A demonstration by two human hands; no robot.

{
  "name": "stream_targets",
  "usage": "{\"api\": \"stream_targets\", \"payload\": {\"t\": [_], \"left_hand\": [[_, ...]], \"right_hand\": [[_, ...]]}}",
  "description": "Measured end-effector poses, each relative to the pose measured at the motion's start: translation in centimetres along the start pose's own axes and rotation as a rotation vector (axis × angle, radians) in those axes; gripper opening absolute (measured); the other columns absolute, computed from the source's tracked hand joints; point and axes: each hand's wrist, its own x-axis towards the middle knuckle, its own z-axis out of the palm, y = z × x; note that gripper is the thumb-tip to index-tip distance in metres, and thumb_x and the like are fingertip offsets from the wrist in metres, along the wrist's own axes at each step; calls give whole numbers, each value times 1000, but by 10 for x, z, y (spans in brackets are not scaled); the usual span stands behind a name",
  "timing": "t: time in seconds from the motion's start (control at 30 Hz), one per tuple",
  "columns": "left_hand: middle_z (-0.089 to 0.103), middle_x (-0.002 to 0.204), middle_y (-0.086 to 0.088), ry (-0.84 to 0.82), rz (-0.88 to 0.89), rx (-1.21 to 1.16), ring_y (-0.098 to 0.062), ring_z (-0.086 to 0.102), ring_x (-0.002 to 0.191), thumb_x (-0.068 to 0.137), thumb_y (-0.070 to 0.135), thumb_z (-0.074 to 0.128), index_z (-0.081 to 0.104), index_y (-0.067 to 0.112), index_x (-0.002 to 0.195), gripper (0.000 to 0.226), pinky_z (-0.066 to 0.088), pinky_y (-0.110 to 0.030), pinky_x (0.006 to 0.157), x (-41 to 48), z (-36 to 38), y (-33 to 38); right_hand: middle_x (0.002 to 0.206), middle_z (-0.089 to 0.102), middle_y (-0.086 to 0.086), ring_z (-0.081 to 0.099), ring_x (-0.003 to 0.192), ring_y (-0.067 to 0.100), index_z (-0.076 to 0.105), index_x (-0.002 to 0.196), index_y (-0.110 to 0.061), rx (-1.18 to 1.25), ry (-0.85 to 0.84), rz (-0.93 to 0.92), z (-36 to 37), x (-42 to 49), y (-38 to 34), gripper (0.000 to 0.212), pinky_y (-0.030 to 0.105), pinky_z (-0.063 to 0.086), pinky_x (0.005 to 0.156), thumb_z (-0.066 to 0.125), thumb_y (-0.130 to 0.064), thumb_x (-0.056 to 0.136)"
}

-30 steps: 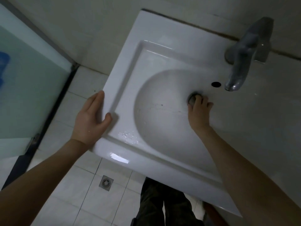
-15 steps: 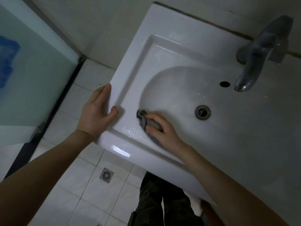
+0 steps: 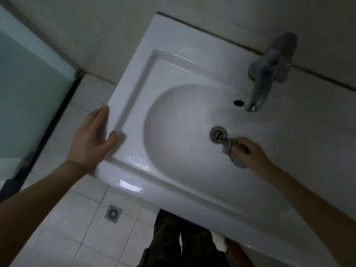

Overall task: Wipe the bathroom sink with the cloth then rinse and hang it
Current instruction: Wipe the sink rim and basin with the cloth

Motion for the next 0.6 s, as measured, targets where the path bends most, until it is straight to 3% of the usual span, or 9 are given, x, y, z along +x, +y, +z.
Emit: {"api": "stream_targets", "payload": {"t": [0.07,0.13,0.27,0.33,0.4,0.5,0.6], "left_hand": [[22,135,37,-8,2,-26,-22,45,129,81,47,49,33,25,147,71,27,-16,108,0,0,1],[22,135,40,-9,-11,-39,-19,46,129,80,48,49,28,36,143,67,29,-19,108,0,-1,3],[24,136,39,8,-29,-30,8,37,127,81,46,50,29,38,141,64,20,-3,108,-1,-1,3],[24,135,46,12,-30,-27,24,27,125,82,45,50,30,37,141,64,20,-2,107,-1,-1,2],[23,133,49,13,-26,-30,26,26,124,81,44,50,32,32,143,66,20,-1,107,-2,0,0],[26,134,43,25,-15,-31,4,39,125,82,42,51,41,12,145,71,20,-2,107,-2,0,-1],[26,135,31,4,-11,-15,-14,43,127,82,40,51,43,3,144,73,19,0,106,-2,-1,2]], "right_hand": [[99,62,8,57,95,23,66,104,-8,2,160,-104,20,31,-25,22,20,44,81,55,-16,87],[104,61,15,52,99,30,64,108,-5,-115,270,-178,43,64,-36,30,40,43,88,50,-19,85],[131,45,27,43,106,47,51,126,-3,-343,394,-35,106,99,-41,38,54,39,94,54,-15,90],[136,43,24,41,110,46,50,127,-5,-343,405,-32,131,98,-45,40,51,37,95,56,-14,89],[128,50,20,45,113,40,56,119,-5,-218,320,-158,149,89,-58,36,43,32,95,59,-14,84],[113,59,12,53,107,28,64,108,-8,81,121,-294,173,62,-81,33,37,38,94,68,-15,77],[109,59,5,55,103,16,66,107,-8,303,9,-254,172,43,-85,31,21,41,92,71,-13,77]]}}
